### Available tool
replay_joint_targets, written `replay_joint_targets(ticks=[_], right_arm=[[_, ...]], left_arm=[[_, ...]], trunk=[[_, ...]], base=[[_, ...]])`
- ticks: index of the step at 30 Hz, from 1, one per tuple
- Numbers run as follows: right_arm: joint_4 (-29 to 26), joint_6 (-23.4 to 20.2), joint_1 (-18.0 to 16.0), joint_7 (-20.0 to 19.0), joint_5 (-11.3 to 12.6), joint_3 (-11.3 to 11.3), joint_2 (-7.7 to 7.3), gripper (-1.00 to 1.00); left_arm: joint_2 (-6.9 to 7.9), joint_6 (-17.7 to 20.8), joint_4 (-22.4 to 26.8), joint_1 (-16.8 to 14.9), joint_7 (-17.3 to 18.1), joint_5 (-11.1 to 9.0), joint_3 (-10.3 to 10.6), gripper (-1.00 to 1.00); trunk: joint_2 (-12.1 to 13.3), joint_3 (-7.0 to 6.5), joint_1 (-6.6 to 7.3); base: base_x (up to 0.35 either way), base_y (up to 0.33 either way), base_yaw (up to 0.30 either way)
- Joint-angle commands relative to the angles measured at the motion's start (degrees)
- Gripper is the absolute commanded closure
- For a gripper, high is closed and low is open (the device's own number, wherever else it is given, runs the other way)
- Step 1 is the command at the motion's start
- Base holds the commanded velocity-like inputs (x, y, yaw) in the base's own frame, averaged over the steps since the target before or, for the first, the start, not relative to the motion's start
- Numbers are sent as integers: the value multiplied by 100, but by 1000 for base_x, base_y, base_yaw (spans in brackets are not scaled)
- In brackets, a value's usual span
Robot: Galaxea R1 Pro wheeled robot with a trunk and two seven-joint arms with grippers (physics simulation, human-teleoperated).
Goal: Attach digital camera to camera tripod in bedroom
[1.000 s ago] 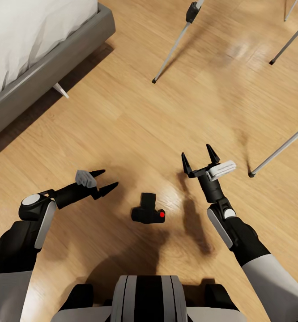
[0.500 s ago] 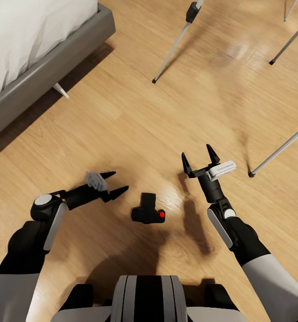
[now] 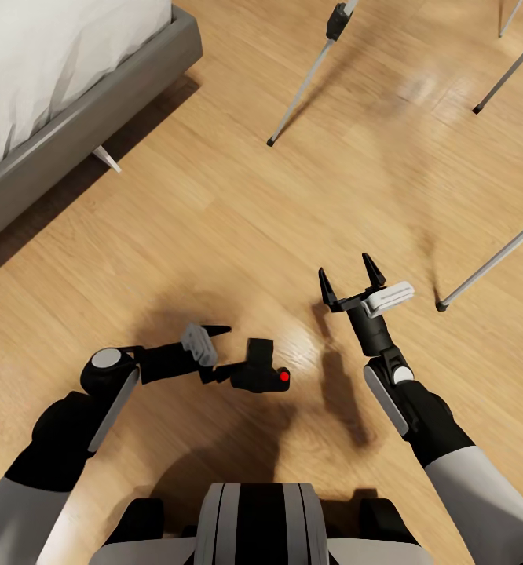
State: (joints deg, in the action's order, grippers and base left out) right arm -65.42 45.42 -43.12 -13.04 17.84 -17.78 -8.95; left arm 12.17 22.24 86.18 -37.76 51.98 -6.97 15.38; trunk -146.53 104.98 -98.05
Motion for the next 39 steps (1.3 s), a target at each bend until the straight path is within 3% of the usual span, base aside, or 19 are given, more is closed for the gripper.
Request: replay_joint_targets(ticks=[1,4,6,7,11,16,20,23,24,33,39], right_arm=[[4,12,-4,-32,59,-15,-4,-100],[8,12,-4,-32,59,-15,-7,-100],[13,7,-4,-32,60,-15,-4,-100],[17,7,-4,-32,59,-15,-3,-100],[20,9,-4,-26,61,-11,-2,-100],[20,8,-4,-19,72,9,-2,-100],[20,17,-4,-18,81,21,-5,-100],[20,29,-4,-21,83,32,-8,-100],[20,30,-4,-18,85,41,-9,-100],[20,37,-4,-19,81,137,-10,-100],[21,441,-4,-23,74,192,-9,-100]], left_arm=[[27,53,-1,-3,-4,-47,39,-100],[50,49,-6,-3,-3,47,76,-100],[62,43,-7,-3,-3,338,105,-100],[62,40,-9,-3,-3,653,121,-100],[44,37,-8,-3,-3,1357,185,-100],[31,19,7,-3,-1,2087,332,-100],[40,-39,19,-3,5,2268,374,-100],[45,-236,12,-3,10,2347,388,-100],[52,-500,7,-3,12,2380,392,-100],[57,-810,5,-3,14,2408,399,-100],[58,-837,5,-3,16,2424,409,-100]], trunk=[[-1,2,1],[-1,2,1],[-1,2,1],[-1,2,1],[-1,2,1],[-1,2,1],[-1,2,1],[-1,2,1],[-1,2,1],[-1,2,1],[-1,2,1]], base=[[0,0,0],[0,0,0],[0,0,0],[0,0,0],[0,0,0],[0,0,0],[0,0,0],[0,0,0],[0,0,0],[0,0,0],[0,0,0]])
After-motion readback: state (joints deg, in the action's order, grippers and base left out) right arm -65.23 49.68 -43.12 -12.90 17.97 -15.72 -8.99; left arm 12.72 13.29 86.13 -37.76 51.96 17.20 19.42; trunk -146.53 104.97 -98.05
